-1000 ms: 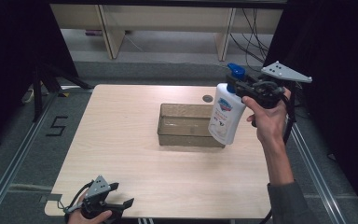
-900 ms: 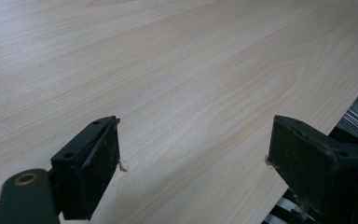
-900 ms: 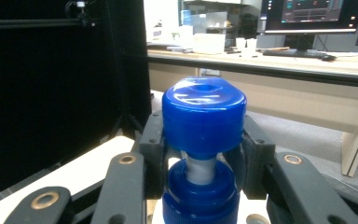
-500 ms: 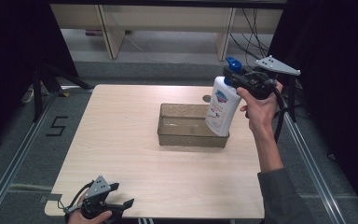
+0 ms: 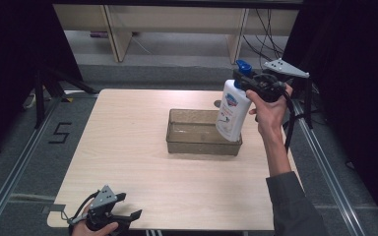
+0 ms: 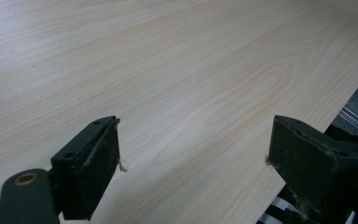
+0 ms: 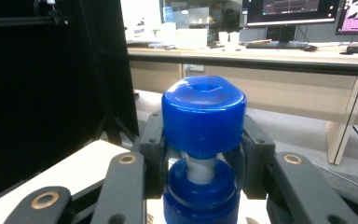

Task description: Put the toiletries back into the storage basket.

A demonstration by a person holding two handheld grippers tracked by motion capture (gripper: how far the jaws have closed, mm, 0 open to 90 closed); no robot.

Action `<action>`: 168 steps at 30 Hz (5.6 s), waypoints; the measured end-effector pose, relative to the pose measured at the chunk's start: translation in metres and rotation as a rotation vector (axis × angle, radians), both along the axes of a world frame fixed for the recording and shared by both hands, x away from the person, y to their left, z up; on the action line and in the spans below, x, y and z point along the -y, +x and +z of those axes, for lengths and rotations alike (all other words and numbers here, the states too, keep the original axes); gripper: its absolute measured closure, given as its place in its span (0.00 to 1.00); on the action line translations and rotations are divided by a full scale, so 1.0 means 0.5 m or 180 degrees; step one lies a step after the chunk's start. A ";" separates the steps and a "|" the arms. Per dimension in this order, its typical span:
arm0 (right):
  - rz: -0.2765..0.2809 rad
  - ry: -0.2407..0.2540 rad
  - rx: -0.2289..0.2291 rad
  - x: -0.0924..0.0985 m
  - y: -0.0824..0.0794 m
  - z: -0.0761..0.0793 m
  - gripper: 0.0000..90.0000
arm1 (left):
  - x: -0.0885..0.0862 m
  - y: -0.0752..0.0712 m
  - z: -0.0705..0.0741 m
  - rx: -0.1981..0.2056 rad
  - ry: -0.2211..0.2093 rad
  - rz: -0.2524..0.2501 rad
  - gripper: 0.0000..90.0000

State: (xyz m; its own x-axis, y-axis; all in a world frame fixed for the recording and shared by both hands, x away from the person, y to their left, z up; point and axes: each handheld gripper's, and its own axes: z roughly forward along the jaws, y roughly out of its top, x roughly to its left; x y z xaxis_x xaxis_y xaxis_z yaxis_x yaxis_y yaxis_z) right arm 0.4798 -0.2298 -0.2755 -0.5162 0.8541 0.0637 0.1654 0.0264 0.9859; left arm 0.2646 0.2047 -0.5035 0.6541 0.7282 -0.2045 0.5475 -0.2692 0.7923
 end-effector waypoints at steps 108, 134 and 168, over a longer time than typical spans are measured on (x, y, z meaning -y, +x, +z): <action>0.0002 0.0258 -0.0366 0.030 -0.078 -0.148 0.33 | -0.003 0.001 -0.004 -0.0005 0.0054 0.0029 0.18; 0.0095 0.0247 -0.0428 0.050 -0.149 -0.164 0.31 | -0.001 0.000 0.000 -0.0010 0.0032 0.0005 0.18; 0.0172 0.0170 -0.0614 0.061 -0.193 -0.197 0.30 | 0.001 -0.001 0.000 0.0031 0.0003 -0.0022 0.18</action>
